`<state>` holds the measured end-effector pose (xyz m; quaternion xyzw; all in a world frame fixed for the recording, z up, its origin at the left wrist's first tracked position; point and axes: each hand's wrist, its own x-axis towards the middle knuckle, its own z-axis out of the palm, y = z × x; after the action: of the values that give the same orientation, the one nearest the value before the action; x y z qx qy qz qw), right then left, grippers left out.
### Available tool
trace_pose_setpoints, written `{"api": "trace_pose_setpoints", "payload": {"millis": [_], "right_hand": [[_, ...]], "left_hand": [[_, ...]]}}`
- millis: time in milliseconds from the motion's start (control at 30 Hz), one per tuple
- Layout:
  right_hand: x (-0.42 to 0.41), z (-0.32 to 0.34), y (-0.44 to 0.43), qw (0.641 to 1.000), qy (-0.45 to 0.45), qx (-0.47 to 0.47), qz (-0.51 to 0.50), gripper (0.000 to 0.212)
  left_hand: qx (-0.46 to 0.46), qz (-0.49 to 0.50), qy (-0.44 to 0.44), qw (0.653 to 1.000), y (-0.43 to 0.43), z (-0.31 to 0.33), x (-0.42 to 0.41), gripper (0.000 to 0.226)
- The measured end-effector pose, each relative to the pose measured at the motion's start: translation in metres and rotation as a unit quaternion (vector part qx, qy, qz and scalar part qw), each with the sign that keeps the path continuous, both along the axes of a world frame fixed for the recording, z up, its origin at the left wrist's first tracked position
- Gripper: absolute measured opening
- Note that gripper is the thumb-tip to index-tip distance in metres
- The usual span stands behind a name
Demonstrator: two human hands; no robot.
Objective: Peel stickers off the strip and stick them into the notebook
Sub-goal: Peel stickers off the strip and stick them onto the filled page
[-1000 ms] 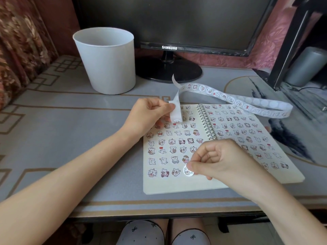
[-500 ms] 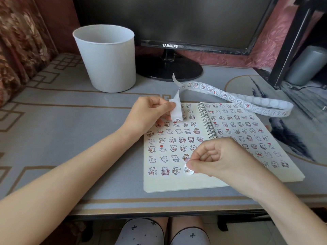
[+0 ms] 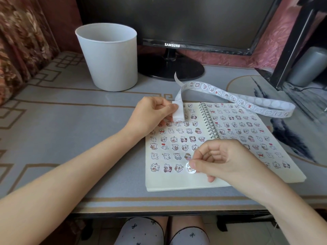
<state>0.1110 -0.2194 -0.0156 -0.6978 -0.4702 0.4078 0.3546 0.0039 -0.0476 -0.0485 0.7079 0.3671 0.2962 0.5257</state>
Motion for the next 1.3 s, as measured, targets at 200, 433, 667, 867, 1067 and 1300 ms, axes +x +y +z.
{"api": "trace_pose_setpoints", "payload": {"millis": [200, 433, 667, 867, 1067, 1300], "right_hand": [[-0.002, -0.005, -0.009, 0.997, -0.045, 0.065, 0.003, 0.006], [0.002, -0.002, -0.008, 0.998, -0.036, 0.045, 0.003, 0.006], [0.005, 0.005, 0.005, 0.999, -0.037, -0.029, 0.014, 0.008], [0.004, -0.001, 0.009, 0.999, -0.042, -0.03, 0.007, 0.008], [0.003, -0.002, 0.007, 0.998, -0.057, -0.023, 0.005, 0.009], [0.001, -0.006, 0.006, 0.997, -0.073, -0.015, -0.005, 0.009]], "left_hand": [[0.011, 0.0, 0.008, 1.0, -0.001, 0.001, 0.0, 0.019], [0.023, 0.001, 0.017, 1.0, 0.0, 0.0, -0.001, 0.02], [0.026, -0.001, 0.017, 1.0, 0.0, -0.002, 0.0, 0.021], [0.022, -0.004, 0.015, 1.0, 0.003, -0.005, 0.001, 0.02], [0.024, -0.004, 0.016, 1.0, 0.002, -0.004, 0.0, 0.021], [0.016, -0.008, 0.008, 1.0, 0.002, -0.004, 0.0, 0.02]]}}
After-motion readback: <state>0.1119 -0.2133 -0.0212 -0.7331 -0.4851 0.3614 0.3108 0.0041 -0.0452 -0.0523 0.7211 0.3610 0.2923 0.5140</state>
